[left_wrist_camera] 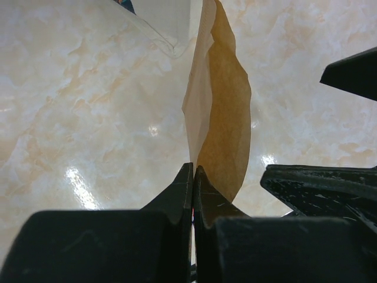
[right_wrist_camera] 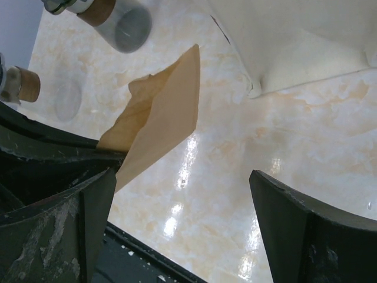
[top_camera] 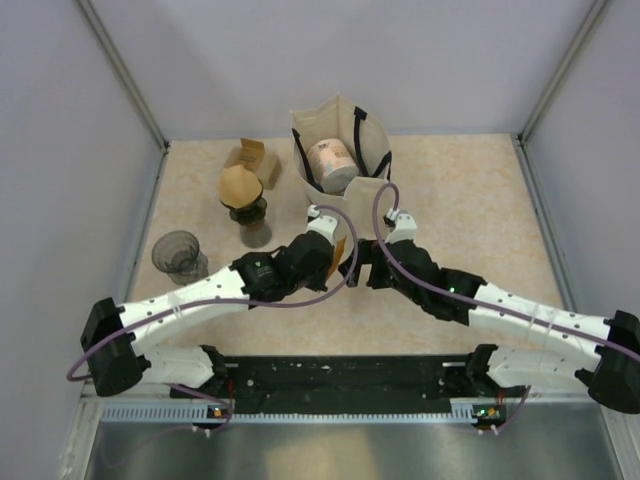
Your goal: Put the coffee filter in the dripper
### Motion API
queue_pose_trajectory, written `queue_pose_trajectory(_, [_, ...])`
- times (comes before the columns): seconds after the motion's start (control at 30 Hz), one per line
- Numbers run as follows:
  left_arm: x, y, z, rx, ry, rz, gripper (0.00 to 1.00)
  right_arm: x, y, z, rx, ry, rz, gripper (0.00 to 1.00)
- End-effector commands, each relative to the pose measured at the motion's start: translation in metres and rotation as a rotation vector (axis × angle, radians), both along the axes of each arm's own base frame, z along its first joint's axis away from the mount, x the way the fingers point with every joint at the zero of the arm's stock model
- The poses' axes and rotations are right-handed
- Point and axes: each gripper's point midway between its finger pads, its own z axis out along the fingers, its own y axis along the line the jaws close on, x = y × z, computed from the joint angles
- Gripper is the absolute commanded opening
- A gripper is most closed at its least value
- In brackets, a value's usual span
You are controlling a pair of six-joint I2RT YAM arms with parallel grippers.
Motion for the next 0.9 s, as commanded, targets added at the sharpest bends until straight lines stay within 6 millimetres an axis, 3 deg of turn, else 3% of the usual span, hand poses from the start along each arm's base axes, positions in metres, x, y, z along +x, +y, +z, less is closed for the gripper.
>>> queue_pose_trajectory(0.0, [0.01,-0.009,0.018,-0.029,-0.044,0.008,0.0,0.0,-0.001,0.016,0.074,-0.05,0.001,0.96])
queue_pose_trajectory(0.2, [0.011,-0.013,0.024,-0.054,-0.059,-0.003,0.0,0.008,0.006,0.005,0.068,-0.018,-0.002,0.95])
queue_pose_trajectory(0.33, [0.01,-0.015,0.023,-0.046,-0.057,-0.014,0.0,0.01,0.011,0.016,0.102,-0.035,0.012,0.95])
queue_pose_trajectory(0.6, [0.012,-0.014,0.028,-0.033,-0.073,-0.028,0.0,0.014,0.014,-0.014,0.09,0.031,0.016,0.93])
queue_pose_trajectory(0.87, [0.016,-0.008,0.032,-0.026,-0.097,0.002,0.0,0.02,-0.001,-0.027,0.041,0.041,-0.059,0.76])
